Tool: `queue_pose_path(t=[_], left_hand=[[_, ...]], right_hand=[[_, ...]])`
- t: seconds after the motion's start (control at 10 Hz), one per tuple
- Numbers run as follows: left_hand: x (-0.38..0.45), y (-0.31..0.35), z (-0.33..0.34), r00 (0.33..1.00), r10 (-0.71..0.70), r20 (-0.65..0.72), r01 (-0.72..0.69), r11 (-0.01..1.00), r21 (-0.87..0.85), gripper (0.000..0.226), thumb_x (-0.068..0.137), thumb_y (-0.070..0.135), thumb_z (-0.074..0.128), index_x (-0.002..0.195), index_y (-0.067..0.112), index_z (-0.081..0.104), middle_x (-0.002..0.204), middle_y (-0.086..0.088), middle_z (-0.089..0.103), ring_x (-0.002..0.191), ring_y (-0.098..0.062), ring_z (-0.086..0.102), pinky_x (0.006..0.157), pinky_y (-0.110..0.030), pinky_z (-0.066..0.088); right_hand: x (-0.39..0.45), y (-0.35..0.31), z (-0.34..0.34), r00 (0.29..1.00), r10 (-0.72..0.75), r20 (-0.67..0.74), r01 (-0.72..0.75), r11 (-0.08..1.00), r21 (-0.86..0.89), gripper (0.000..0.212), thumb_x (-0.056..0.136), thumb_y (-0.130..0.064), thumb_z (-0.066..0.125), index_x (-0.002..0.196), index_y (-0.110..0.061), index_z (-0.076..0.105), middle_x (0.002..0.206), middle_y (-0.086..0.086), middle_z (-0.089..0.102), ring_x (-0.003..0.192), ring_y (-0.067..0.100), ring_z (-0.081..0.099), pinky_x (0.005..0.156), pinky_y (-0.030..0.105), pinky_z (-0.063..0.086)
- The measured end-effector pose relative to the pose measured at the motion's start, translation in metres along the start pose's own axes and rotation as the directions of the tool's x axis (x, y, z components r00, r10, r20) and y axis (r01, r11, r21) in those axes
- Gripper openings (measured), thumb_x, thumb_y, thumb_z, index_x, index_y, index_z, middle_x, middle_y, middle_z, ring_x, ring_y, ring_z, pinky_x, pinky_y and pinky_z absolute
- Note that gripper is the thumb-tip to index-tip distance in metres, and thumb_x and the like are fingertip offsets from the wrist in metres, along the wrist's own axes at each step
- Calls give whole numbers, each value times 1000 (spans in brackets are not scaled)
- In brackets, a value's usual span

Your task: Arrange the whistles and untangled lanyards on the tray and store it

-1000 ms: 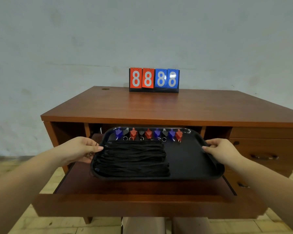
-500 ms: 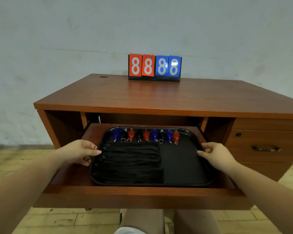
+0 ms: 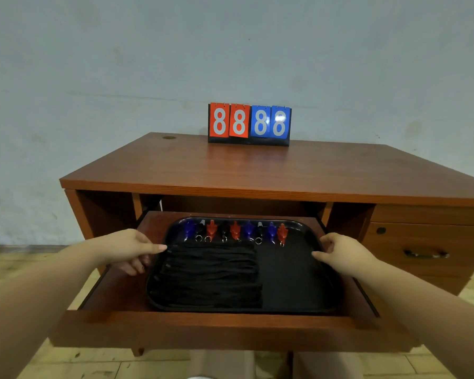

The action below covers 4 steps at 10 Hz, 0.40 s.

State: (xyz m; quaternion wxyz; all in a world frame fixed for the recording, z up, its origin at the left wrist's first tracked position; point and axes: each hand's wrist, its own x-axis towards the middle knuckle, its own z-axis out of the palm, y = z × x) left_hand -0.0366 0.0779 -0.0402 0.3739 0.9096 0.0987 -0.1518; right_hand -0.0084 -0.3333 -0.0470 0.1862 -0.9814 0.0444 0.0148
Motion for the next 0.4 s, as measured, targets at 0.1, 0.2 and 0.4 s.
queue_pose_path(t=[0.1,0.2,0.4], left_hand=[[5,22,-11,995,42,-91,-17,963,269,55,86,54,53,118,9,59,109,-7,66,93,-18,65,74,-25,53],[8,59,-13,968,185,-170,-71,850,522,62,88,56,47,131,12,51,133,-5,55,117,-18,54,96,-27,42],[14,155,5,923,372,-102,-227,738,636,68,87,59,46,142,21,34,148,-5,37,131,-22,40,110,-38,34]], right_hand=[[7,-15,-14,996,-78,32,81,988,-131,63,85,-43,62,138,-18,41,135,5,51,118,21,55,96,32,49],[17,-34,-29,984,-170,56,179,958,-225,64,84,-48,60,140,-21,40,137,5,48,121,21,52,99,34,47],[39,-74,-69,952,-292,88,305,905,-297,67,88,-53,53,142,-19,34,143,8,41,128,27,44,105,38,38]])
